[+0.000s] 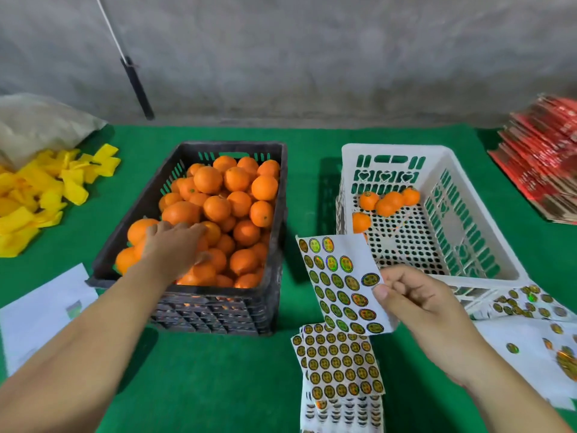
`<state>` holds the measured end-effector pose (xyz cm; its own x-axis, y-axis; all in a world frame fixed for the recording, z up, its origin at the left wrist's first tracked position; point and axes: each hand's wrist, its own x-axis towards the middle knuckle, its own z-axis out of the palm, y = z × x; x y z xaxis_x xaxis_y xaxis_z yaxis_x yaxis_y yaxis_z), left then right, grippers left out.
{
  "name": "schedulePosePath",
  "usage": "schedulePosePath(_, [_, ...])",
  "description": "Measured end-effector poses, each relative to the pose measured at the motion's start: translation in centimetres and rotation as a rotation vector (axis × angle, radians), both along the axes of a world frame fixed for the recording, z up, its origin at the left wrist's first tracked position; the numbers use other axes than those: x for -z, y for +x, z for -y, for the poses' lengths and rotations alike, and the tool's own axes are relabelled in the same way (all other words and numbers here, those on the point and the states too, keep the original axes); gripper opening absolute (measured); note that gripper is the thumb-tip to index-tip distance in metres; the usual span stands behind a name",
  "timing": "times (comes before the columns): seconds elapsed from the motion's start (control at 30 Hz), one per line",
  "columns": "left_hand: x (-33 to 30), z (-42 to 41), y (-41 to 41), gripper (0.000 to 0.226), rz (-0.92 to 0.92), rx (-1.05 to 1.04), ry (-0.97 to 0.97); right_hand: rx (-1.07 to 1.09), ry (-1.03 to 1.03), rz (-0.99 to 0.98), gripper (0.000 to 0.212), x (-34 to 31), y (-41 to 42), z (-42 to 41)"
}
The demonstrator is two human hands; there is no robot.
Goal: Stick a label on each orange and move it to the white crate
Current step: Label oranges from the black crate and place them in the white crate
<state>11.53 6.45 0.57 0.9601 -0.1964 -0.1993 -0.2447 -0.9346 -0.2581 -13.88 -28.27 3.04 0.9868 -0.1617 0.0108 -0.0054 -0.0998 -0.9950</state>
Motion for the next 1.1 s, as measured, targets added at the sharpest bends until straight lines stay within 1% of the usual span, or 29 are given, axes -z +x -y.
schedulePosePath(0.03, [-0.3, 0.1, 0.1, 0.077, 0.015, 0.007, -0.065, 0.01, 0.028, 0.004, 0.013, -0.2, -0.1, -0.1])
schedulePosePath(0.07, [-0.9, 0.2, -0.1, 0.079, 0.028, -0.002, -0.187, 0.015, 0.066, 0.01, 0.013, -0.3, -0.1, 0.0])
schedulePosePath(0.1, [-1.6, 0.4, -0.5, 0.079, 0.049, -0.019, -0.358, 0.026, 0.11, 0.013, 0.014, -0.3, -0.2, 0.1])
schedulePosePath(0.17, [-3.3, 1.2, -2.6, 0.073, 0.069, -0.061, -0.808, 0.061, 0.195, 0.011, 0.016, -0.3, -0.1, 0.3])
schedulePosePath(0.23, [-5.2, 3.3, -6.4, 0.064, -0.004, -0.07, -1.289, 0.073, 0.279, 0.012, 0.016, -0.4, -0.1, 0.6])
schedulePosePath(0.27, [-5.7, 4.7, -8.2, 0.067, -0.101, -0.097, -1.526, 0.068, 0.325, 0.013, 0.015, -0.4, -0.1, 0.7])
schedulePosePath(0.3, [-5.6, 6.1, -9.8, 0.074, -0.233, -0.15, -1.729, 0.061, 0.374, 0.017, 0.012, -0.6, -0.1, 0.8])
schedulePosePath(0.33, [-5.3, 7.4, -11.1, 0.081, -0.388, -0.217, -1.878, 0.051, 0.425, 0.027, 0.011, -0.7, -0.1, 0.9])
schedulePosePath(0.4, [-4.5, 9.4, -13.5, 0.086, -0.64, -0.318, -2.067, 0.041, 0.543, 0.053, 0.011, -0.9, -0.4, 1.2])
schedulePosePath(0.43, [-4.1, 10.2, -14.5, 0.092, -0.76, -0.388, -2.125, 0.04, 0.609, 0.059, 0.013, -1.0, -0.5, 1.3])
schedulePosePath(0.5, [-3.8, 11.4, -16.2, 0.11, -1.012, -0.552, -2.189, 0.043, 0.73, 0.041, 0.022, -1.2, -0.9, 1.4])
schedulePosePath(0.53, [-3.7, 11.7, -16.9, 0.111, -1.087, -0.586, -2.198, 0.049, 0.766, 0.026, 0.025, -1.3, -1.2, 1.4])
schedulePosePath(0.57, [-3.5, 12.0, -17.4, 0.102, -1.107, -0.575, -2.193, 0.057, 0.775, 0.013, 0.025, -1.3, -1.4, 1.5])
schedulePosePath(0.63, [-3.4, 12.2, -18.0, 0.082, -1.11, -0.502, -2.165, 0.077, 0.704, -0.011, 0.023, -1.1, -1.8, 1.7])
schedulePosePath(0.67, [-3.2, 12.1, -18.1, 0.083, -1.128, -0.459, -2.135, 0.102, 0.633, -0.035, 0.021, -0.9, -2.0, 1.9])
schedulePosePath(0.77, [-3.3, 11.5, -18.3, 0.109, -1.162, -0.331, -2.073, 0.193, 0.396, -0.131, 0.014, -0.5, -2.5, 2.0])
schedulePosePath(0.83, [-3.4, 11.3, -18.7, 0.115, -1.104, -0.291, -2.042, 0.313, 0.172, -0.165, 0.017, -0.2, -2.7, 1.9])
schedulePosePath(0.87, [-3.5, 11.3, -18.9, 0.112, -1.037, -0.28, -2.008, 0.401, -0.009, -0.145, 0.022, -0.3, -2.9, 1.6])
schedulePosePath(0.9, [-3.6, 11.3, -19.3, 0.107, -0.939, -0.232, -1.943, 0.485, -0.229, -0.066, 0.023, -0.7, -3.1, 1.2])
schedulePosePath(0.93, [-3.8, 11.4, -19.6, 0.103, -0.833, -0.147, -1.852, 0.526, -0.462, 0.082, 0.023, -1.2, -3.2, 0.7])
schedulePosePath(0.97, [-4.1, 11.4, -20.1, 0.101, -0.738, -0.037, -1.758, 0.497, -0.671, 0.262, 0.025, -1.9, -3.4, 0.1])
schedulePosePath(1.0, [-4.3, 11.4, -20.5, 0.101, -0.66, 0.078, -1.682, 0.405, -0.818, 0.406, 0.027, -2.4, -3.4, -0.3])
schedulePosePath(1.03, [-4.4, 11.5, -20.9, 0.102, -0.604, 0.174, -1.626, 0.288, -0.909, 0.481, 0.029, -2.9, -3.3, -0.8])
schedulePosePath(1.07, [-4.5, 11.5, -21.2, 0.103, -0.561, 0.251, -1.582, 0.194, -0.96, 0.498, 0.032, -3.3, -3.0, -1.3])
schedulePosePath(1.1, [-4.7, 11.6, -21.5, 0.104, -0.522, 0.316, -1.548, 0.145, -0.972, 0.477, 0.034, -3.7, -2.7, -1.6])
